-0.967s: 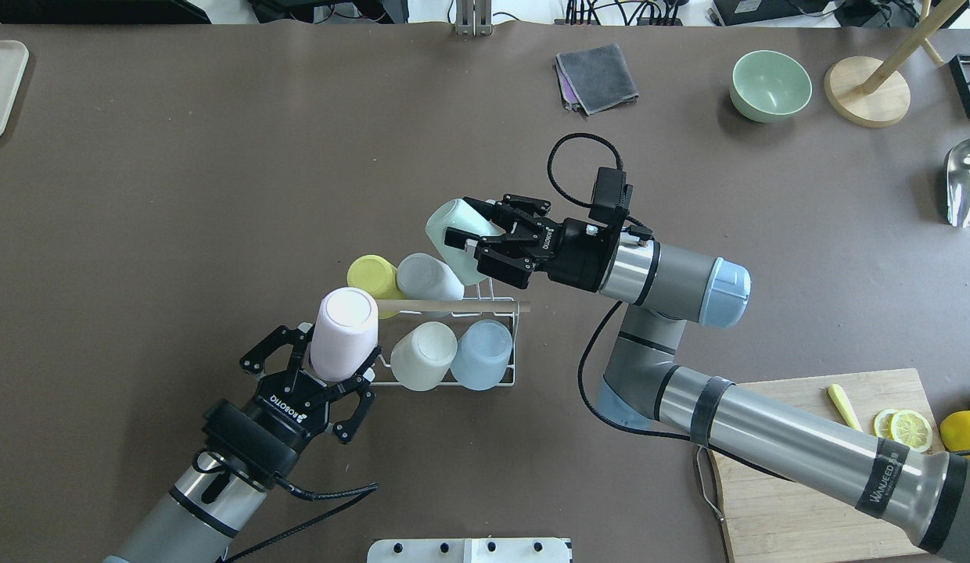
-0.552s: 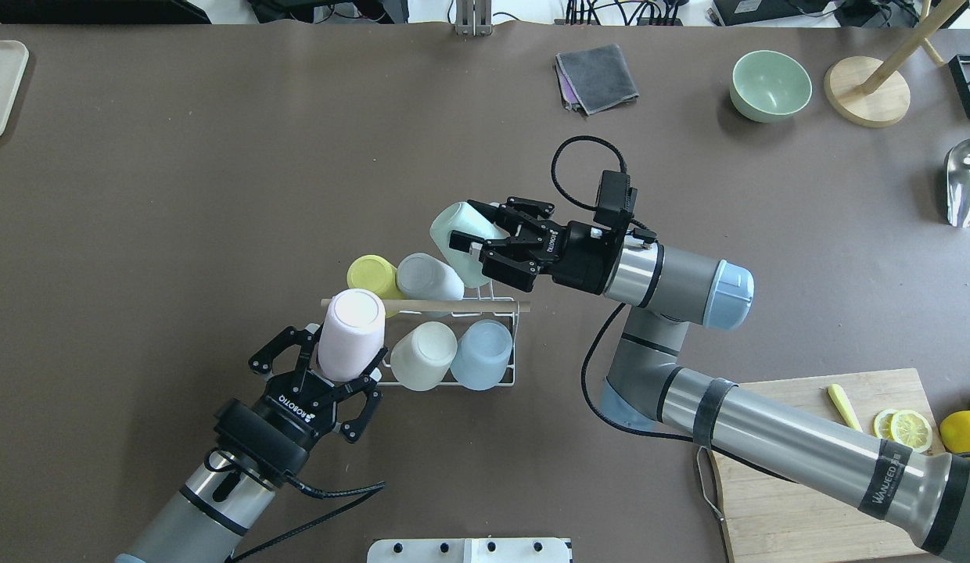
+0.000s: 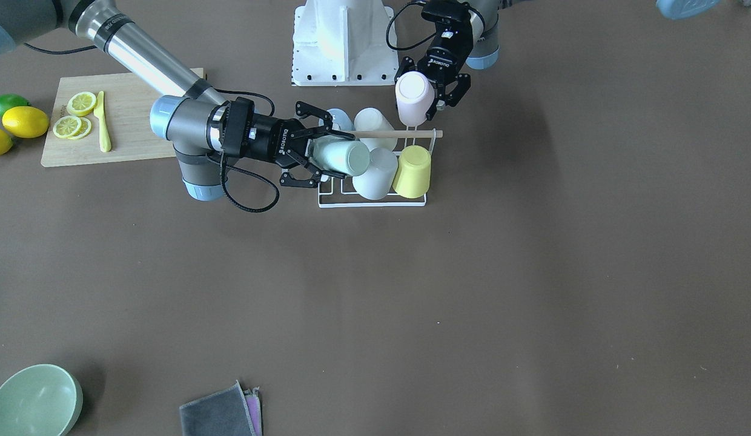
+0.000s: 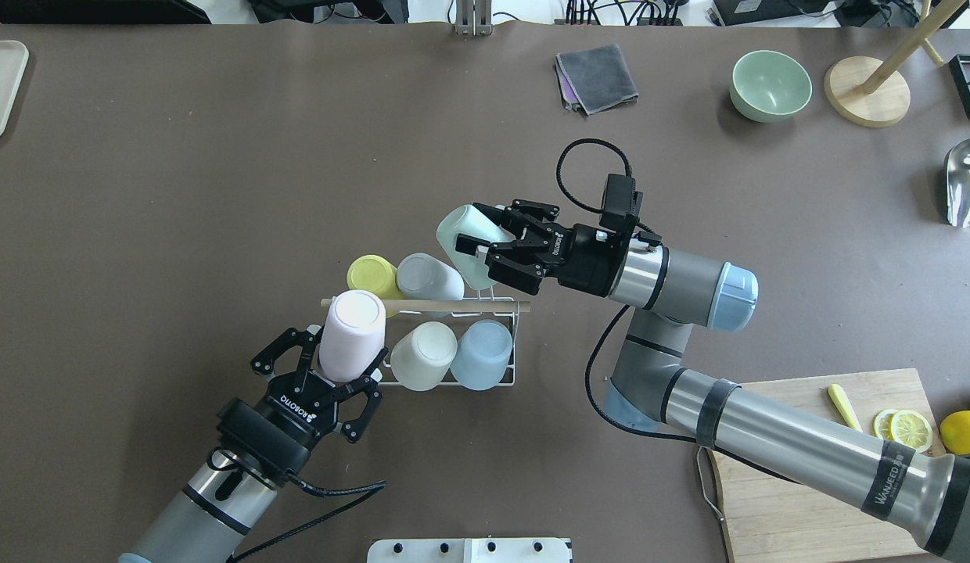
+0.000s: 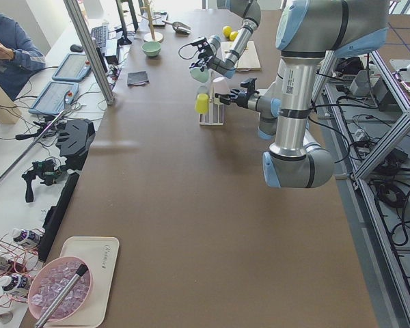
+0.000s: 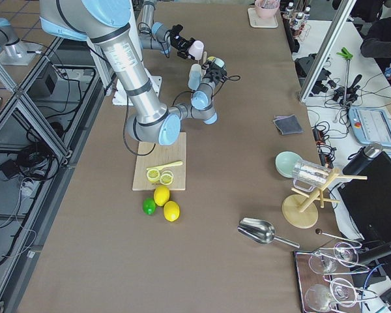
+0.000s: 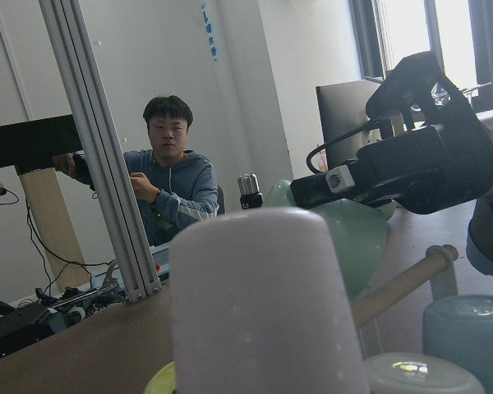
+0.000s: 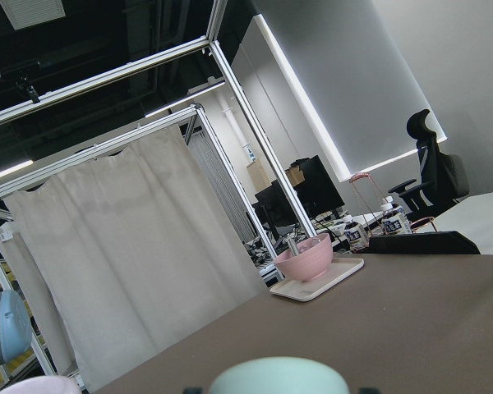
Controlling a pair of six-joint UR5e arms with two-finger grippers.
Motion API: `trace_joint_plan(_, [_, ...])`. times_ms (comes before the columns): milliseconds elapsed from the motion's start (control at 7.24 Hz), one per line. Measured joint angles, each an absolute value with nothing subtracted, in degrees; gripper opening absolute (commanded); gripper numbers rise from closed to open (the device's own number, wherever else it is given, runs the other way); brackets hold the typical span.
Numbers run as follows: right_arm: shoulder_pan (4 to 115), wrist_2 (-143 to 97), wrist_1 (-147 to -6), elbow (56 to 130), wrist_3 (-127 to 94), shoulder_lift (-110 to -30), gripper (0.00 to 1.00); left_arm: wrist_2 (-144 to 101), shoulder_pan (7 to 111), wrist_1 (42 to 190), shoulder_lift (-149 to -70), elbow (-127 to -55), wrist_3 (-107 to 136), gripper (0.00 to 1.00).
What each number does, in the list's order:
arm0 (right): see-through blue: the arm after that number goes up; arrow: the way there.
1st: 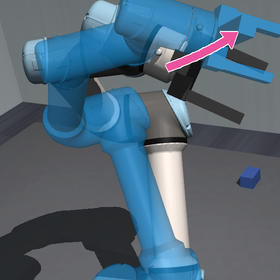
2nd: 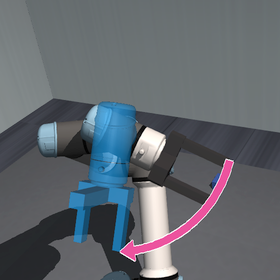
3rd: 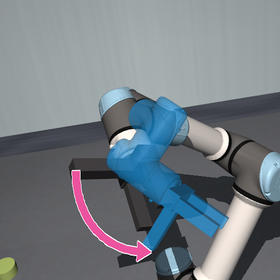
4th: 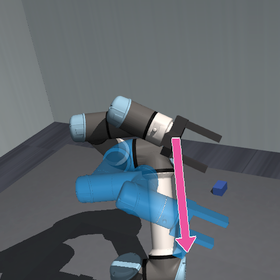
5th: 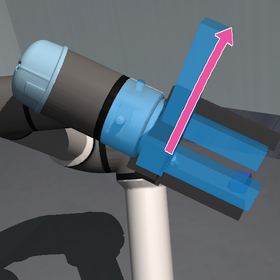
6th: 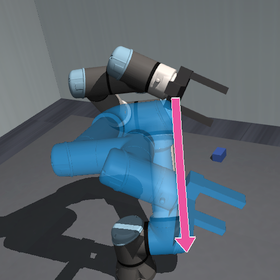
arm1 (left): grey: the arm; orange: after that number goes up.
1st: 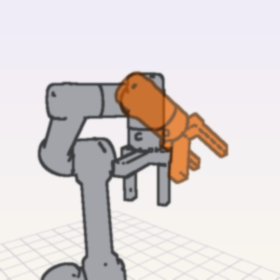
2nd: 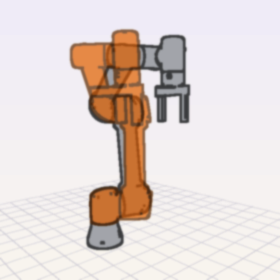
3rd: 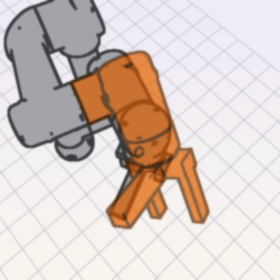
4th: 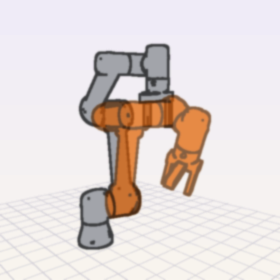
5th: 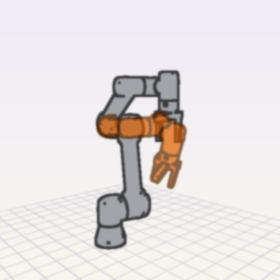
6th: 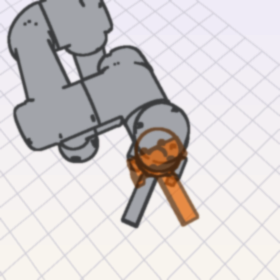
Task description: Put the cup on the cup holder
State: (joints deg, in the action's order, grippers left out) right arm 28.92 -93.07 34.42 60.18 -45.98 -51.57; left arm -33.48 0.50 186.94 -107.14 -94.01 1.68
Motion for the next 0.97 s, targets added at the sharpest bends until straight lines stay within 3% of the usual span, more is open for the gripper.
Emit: trace_joint_plan(967, [27.9,-93.0,37.3,58.9,-45.4,-51.9,0.0,-33.6,0.4,186.7,-107.6,-92.3,5.2,0.63])
